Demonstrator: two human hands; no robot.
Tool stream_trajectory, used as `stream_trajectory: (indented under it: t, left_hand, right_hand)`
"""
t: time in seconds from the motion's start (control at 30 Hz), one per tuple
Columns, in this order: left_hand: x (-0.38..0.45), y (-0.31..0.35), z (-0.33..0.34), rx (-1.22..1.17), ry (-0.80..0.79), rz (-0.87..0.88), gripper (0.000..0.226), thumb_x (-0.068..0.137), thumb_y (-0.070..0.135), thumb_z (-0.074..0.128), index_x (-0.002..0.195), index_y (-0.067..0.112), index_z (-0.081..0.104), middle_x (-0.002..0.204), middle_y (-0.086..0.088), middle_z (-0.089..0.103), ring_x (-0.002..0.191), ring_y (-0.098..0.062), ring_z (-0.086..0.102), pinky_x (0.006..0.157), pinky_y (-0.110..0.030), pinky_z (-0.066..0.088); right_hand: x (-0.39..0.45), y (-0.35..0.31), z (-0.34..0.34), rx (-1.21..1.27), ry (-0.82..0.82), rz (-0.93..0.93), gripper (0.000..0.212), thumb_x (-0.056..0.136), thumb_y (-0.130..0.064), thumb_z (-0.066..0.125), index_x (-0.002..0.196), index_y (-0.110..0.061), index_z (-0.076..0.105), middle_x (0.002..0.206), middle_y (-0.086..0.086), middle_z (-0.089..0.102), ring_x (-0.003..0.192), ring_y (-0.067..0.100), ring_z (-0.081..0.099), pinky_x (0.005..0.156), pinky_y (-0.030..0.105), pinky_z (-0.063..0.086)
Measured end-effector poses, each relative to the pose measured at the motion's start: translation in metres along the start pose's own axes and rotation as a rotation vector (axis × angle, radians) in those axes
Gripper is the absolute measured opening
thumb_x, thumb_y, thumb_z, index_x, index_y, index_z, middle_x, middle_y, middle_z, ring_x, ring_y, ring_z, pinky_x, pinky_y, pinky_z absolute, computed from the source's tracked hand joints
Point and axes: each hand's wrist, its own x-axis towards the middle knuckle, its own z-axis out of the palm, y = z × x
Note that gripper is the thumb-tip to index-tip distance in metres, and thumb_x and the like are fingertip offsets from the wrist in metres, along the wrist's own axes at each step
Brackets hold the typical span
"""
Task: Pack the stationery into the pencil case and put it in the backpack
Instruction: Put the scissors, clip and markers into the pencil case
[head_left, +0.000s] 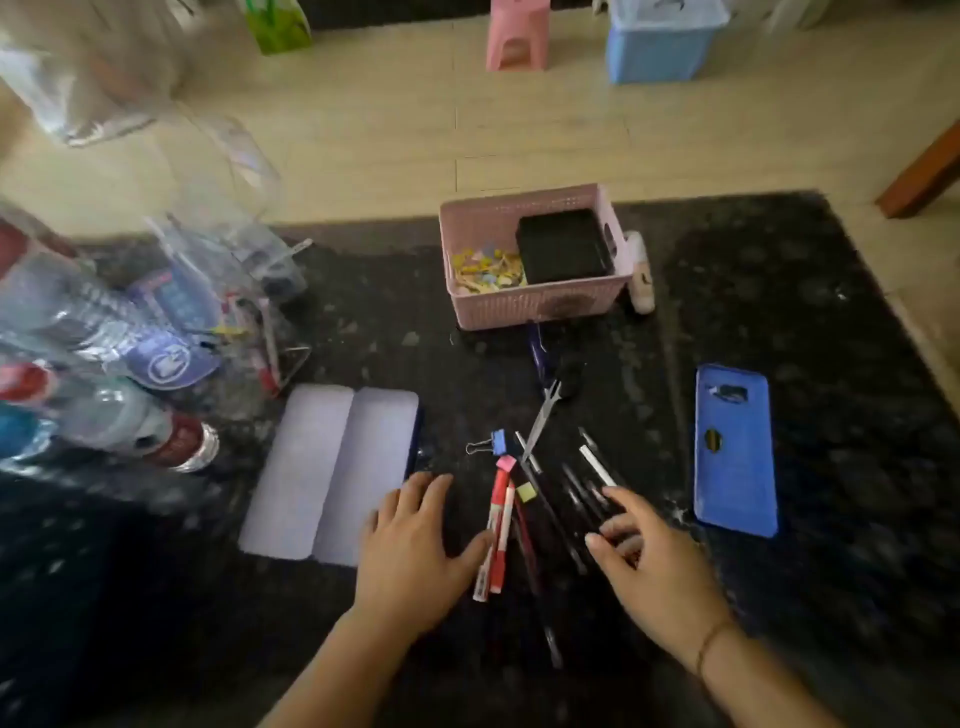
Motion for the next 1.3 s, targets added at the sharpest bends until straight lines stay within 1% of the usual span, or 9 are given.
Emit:
stream_trajectory:
  t: [0.13,0.27,0.47,0.6,0.77,0.9,0.97,1.07,1.3]
  left_hand:
    - [0.021,-0.009,0.035,0.091,0.106,0.101,0.078,0.074,0.077,0.027,0.141,0.038,0.031,0.151,0.007,0.030,0.139,-0.020,0.026,0.115,-0.046,0.025]
    - [0.027,-0.025,0.062,0.098,0.261,0.202,0.066,0.079,0.068,0.041,0.137,0.036,0.039,0.151,0.004,0.032,0.138,-0.021,0.030,0.110,-0.046,0.035]
    - [0.007,-0.039,0.075,0.042,0.598,0.208,0.053,0.076,0.037,0.071,0.125,0.021,0.057,0.138,-0.007,0.049,0.125,-0.030,0.046,0.096,-0.051,0.047]
    - [-0.004,-0.049,0.066,-0.039,0.555,0.046,0.062,0.078,0.029,0.072,0.133,0.016,0.048,0.134,-0.008,0.054,0.119,-0.028,0.052,0.097,-0.044,0.047]
    - [0.008,-0.056,0.058,-0.096,0.483,0.018,0.048,0.085,0.014,0.062,0.132,0.012,0.053,0.118,-0.009,0.066,0.107,-0.028,0.059,0.088,-0.039,0.047]
    - [0.002,-0.070,0.050,-0.195,0.379,0.040,0.046,0.084,0.008,0.062,0.120,0.035,0.056,0.109,0.009,0.061,0.093,-0.012,0.058,0.078,-0.025,0.047]
    - [-0.008,-0.084,0.046,-0.196,0.258,0.049,0.047,0.083,0.005,0.061,0.098,0.049,0.051,0.096,0.019,0.055,0.082,-0.002,0.054,0.069,-0.016,0.043]
    - [-0.026,-0.102,0.040,-0.185,0.162,0.057,0.042,0.074,-0.002,0.053,0.077,0.040,0.053,0.082,0.010,0.060,0.077,-0.009,0.058,0.068,-0.026,0.049]
    - [-0.036,-0.114,0.033,-0.096,0.150,0.079,0.025,0.071,0.010,0.052,0.082,0.033,0.054,0.087,0.011,0.060,0.084,-0.014,0.058,0.075,-0.033,0.050]
  right_hand:
    - [0.019,0.030,0.016,-0.008,0.167,-0.095,0.041,0.081,-0.045,0.059,0.121,-0.036,0.054,0.076,-0.020,0.062,0.069,0.000,0.058,0.062,0.022,0.051]
    - [0.031,0.052,0.029,-0.019,0.264,-0.181,0.036,0.081,-0.045,0.058,0.117,-0.040,0.055,0.074,-0.020,0.060,0.071,-0.002,0.056,0.063,0.021,0.051]
    - [0.009,0.064,0.039,-0.137,0.281,-0.402,0.031,0.085,-0.037,0.061,0.116,-0.036,0.058,0.091,-0.024,0.053,0.086,-0.009,0.050,0.073,0.010,0.042]
    - [-0.017,0.076,0.022,-0.265,0.242,-0.443,0.024,0.084,-0.039,0.061,0.108,-0.040,0.060,0.099,-0.026,0.052,0.099,-0.012,0.047,0.076,0.006,0.034]
    - [0.002,0.083,-0.020,-0.400,0.368,-0.310,0.010,0.080,-0.033,0.068,0.088,-0.034,0.063,0.083,-0.018,0.058,0.086,0.008,0.056,0.070,0.023,0.044]
    - [0.005,0.066,-0.005,-0.437,0.286,-0.432,0.011,0.080,-0.038,0.067,0.088,-0.038,0.061,0.082,-0.027,0.052,0.082,-0.003,0.051,0.068,0.015,0.040]
    - [0.007,0.055,0.009,-0.412,0.269,-0.504,0.012,0.080,-0.038,0.067,0.091,-0.037,0.062,0.084,-0.026,0.053,0.083,-0.003,0.050,0.069,0.012,0.038]
    - [0.012,0.038,0.028,-0.365,0.247,-0.549,0.015,0.081,-0.037,0.065,0.096,-0.035,0.063,0.089,-0.023,0.054,0.088,-0.001,0.050,0.075,0.014,0.038]
    - [0.019,0.018,0.051,-0.403,0.203,-0.621,0.018,0.082,-0.032,0.065,0.100,-0.032,0.064,0.096,-0.017,0.061,0.093,0.002,0.052,0.085,0.024,0.046]
